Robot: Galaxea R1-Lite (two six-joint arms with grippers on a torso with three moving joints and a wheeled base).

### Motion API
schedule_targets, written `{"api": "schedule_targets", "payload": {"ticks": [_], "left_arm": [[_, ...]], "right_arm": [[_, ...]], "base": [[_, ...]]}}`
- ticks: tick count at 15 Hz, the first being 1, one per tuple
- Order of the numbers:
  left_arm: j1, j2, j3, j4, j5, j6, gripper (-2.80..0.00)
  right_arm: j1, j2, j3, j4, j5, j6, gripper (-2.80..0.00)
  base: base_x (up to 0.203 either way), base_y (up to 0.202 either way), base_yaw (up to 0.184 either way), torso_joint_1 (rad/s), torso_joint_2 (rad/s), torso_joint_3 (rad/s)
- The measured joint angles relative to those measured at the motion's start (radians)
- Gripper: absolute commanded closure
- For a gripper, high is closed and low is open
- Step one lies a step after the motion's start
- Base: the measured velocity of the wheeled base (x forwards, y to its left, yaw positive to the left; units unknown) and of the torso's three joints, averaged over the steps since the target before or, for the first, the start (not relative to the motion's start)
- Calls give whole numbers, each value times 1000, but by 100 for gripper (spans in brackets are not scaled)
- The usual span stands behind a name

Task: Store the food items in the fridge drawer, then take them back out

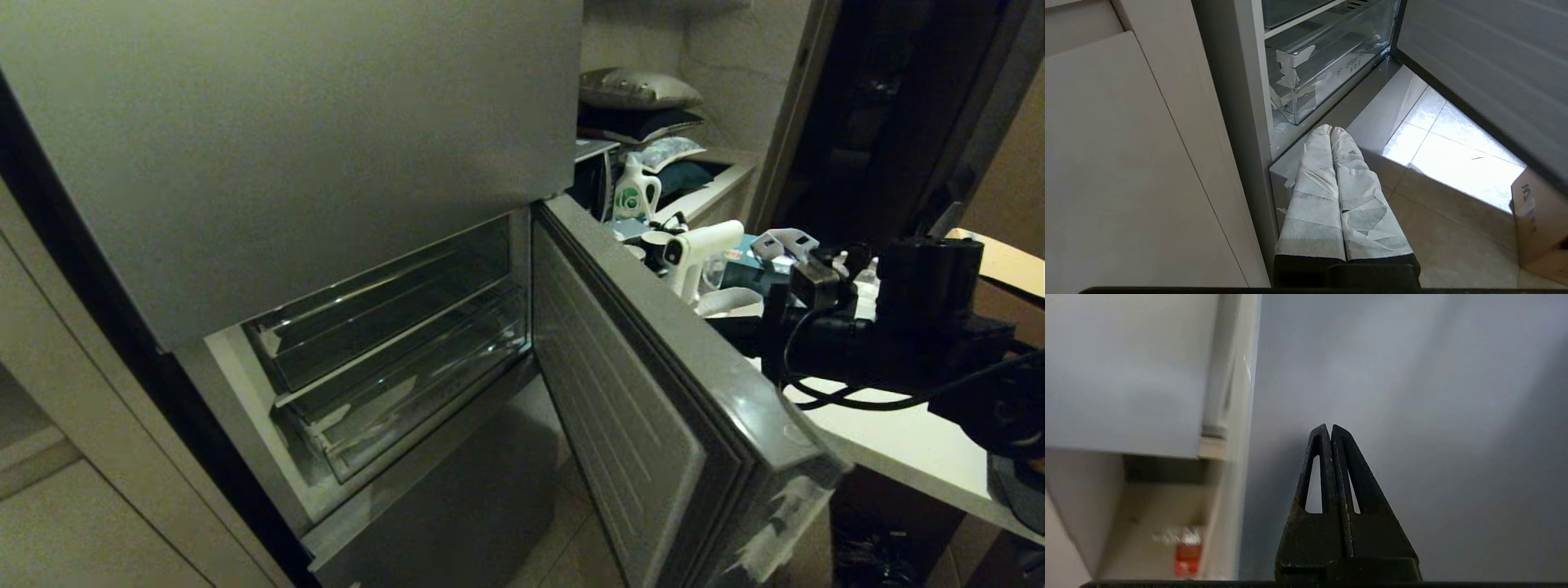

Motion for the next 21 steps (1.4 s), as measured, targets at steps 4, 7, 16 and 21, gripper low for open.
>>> {"api": "schedule_targets", "payload": {"ticks": [4,7,16,21], "left_arm": [[0,0,0,0,0,0,0],[0,0,0,0,0,0,0],[1,0,0,0,0,0,0],[0,0,0,0,0,0,0]], "right_arm": [[114,70,-51,73,-66,-237,0],[207,132,-93,74,-233,-448,0],[500,381,-352,-40,-552,-728,0],[539,601,-569,-289,-551,-807,0]], "base": [[0,0,0,0,0,0],[0,0,0,0,0,0],[0,0,0,0,0,0],[0,0,0,0,0,0]]}}
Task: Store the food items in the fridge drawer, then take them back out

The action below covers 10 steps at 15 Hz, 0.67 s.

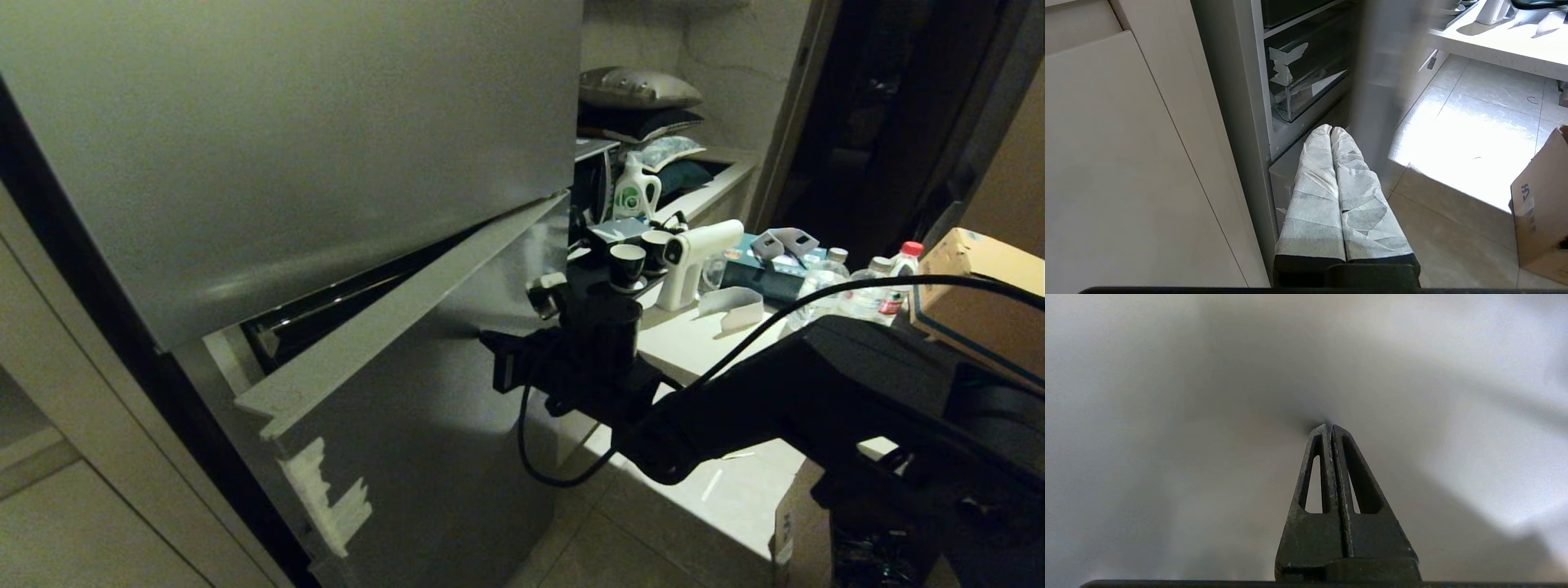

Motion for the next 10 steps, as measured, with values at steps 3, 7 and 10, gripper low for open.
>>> {"api": "schedule_targets", "payload": {"ticks": [3,7,10], "left_arm": [[1,0,0,0,0,0,0],[1,0,0,0,0,0,0],[1,0,0,0,0,0,0]], "right_arm": [[9,65,-58,-33,0,-10,0],[10,105,-135,-36,5,-8,0],[19,112,-161,-50,-1,-10,0]], "base": [[0,0,0,0,0,0],[0,0,0,0,0,0],[0,0,0,0,0,0]]}}
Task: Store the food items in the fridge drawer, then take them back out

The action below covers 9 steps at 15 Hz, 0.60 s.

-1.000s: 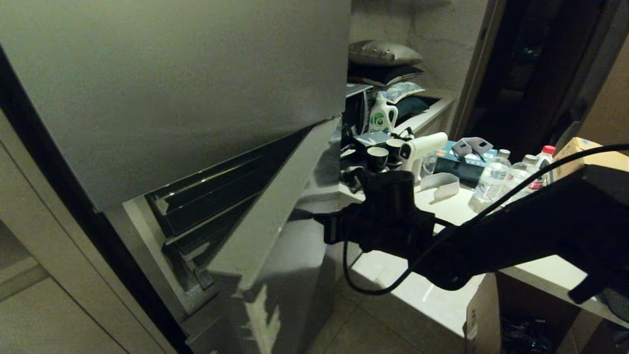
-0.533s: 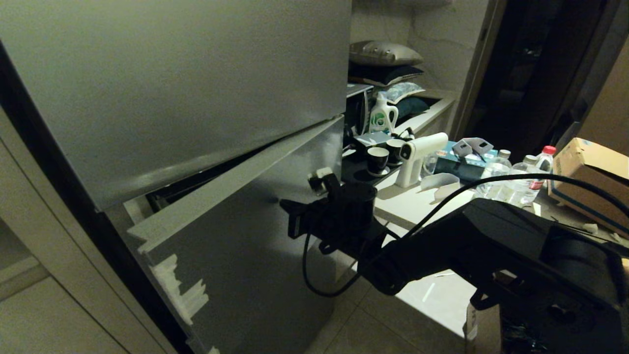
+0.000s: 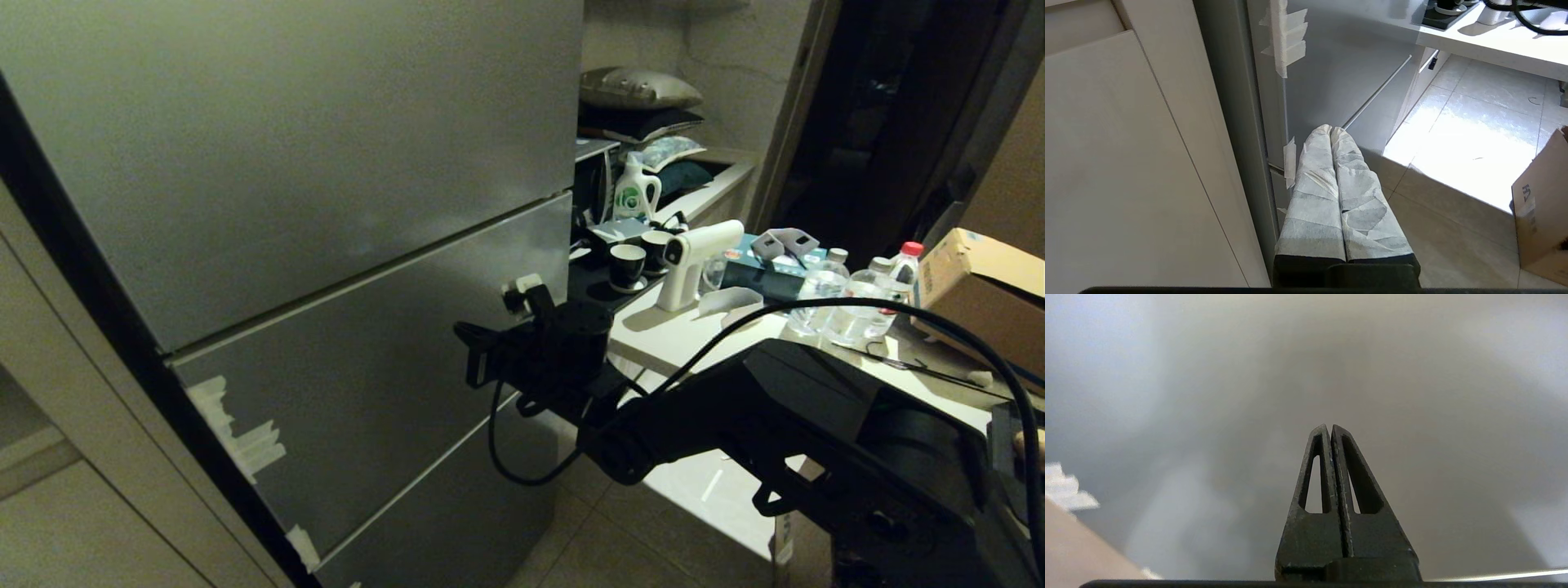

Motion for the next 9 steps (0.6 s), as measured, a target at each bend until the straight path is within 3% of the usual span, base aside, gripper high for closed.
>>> {"api": "schedule_targets", "payload": {"ticks": [4,9], "left_arm": [[-1,0,0,0,0,0,0],[0,0,0,0,0,0,0]], "right_arm": [[21,-73,95,6,-66,-29,0],[46,-483,521,30,-284,-215,0]], "base": [[0,0,0,0,0,0],[0,0,0,0,0,0]]}}
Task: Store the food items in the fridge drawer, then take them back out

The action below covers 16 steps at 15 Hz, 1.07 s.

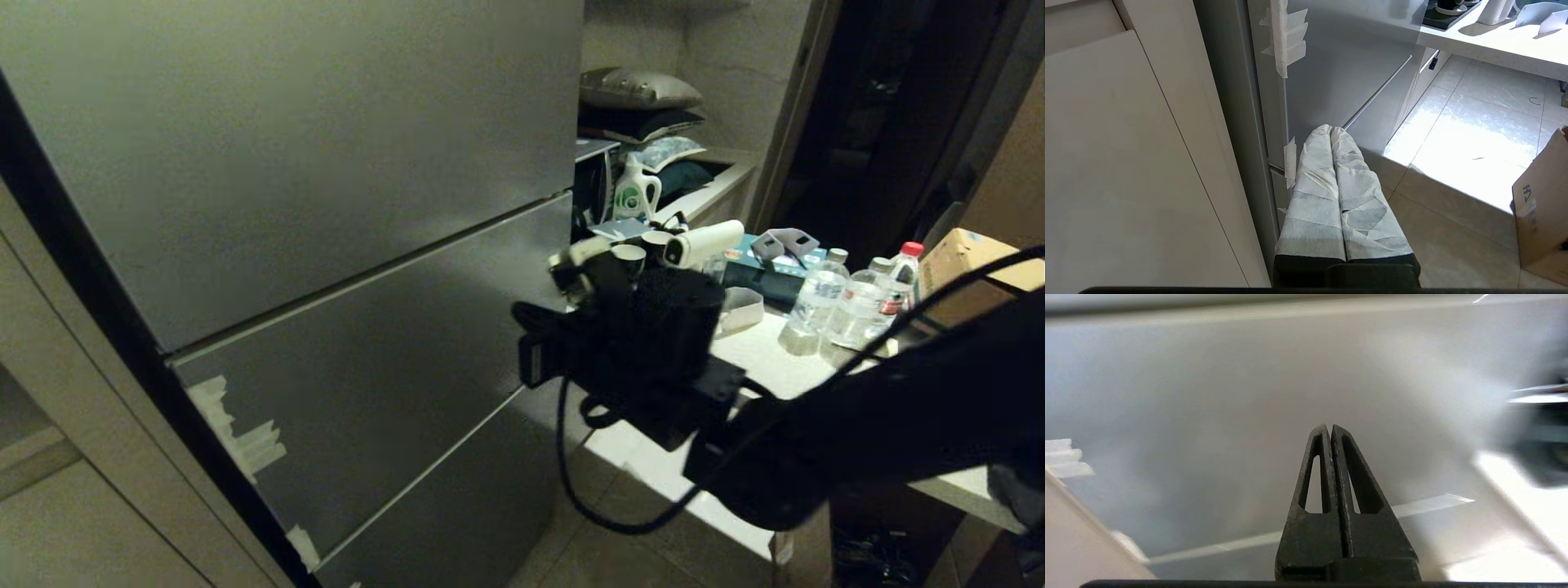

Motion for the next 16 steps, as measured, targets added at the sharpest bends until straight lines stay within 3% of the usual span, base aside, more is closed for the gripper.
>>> {"api": "schedule_targets", "payload": {"ticks": [2,4,7,12,16], "left_arm": [[0,0,0,0,0,0,0],[-1,0,0,0,0,0,0],[0,0,0,0,0,0,0],[0,0,0,0,0,0,0],[0,0,0,0,0,0,0]], "right_arm": [[-28,-241,186,52,-64,-35,0],[-108,-508,367,143,-96,-55,0],[-330,-915,601,353,-97,-71,0],[-642,-1566,931,686,18,-76,0],[-755,-1908,1048,895,118,-68,0]], "base": [[0,0,0,0,0,0],[0,0,0,0,0,0],[0,0,0,0,0,0],[0,0,0,0,0,0],[0,0,0,0,0,0]]}}
